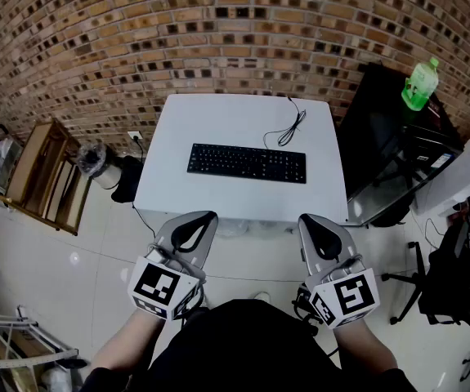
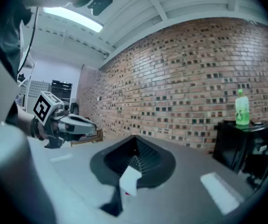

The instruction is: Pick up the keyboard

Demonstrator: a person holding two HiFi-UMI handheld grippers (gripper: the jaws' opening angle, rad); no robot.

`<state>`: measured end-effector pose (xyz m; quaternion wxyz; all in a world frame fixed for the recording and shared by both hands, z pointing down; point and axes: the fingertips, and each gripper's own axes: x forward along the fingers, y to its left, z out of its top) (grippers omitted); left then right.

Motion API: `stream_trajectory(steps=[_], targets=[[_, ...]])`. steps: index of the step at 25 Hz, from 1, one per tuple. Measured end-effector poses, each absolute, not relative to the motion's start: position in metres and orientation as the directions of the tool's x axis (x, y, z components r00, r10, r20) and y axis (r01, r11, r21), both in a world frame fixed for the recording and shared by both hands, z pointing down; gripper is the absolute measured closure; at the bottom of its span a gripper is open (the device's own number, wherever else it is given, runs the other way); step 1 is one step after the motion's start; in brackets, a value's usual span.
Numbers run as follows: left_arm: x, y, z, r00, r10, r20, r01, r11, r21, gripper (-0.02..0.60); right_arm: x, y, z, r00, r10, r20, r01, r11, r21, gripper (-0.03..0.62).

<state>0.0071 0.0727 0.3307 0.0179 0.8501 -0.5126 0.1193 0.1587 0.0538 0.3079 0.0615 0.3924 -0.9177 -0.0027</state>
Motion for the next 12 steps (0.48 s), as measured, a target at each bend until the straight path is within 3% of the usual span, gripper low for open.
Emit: stream_trajectory(steps=[12], targets=[[0.034, 0.066, 0.331, 0.421, -0.882, 0.214, -0.892, -0.445, -0.079, 0.577, 0.181, 0.056, 0.308, -0.735, -0.671, 0.099, -0.669, 0.741, 0.058, 0.592]])
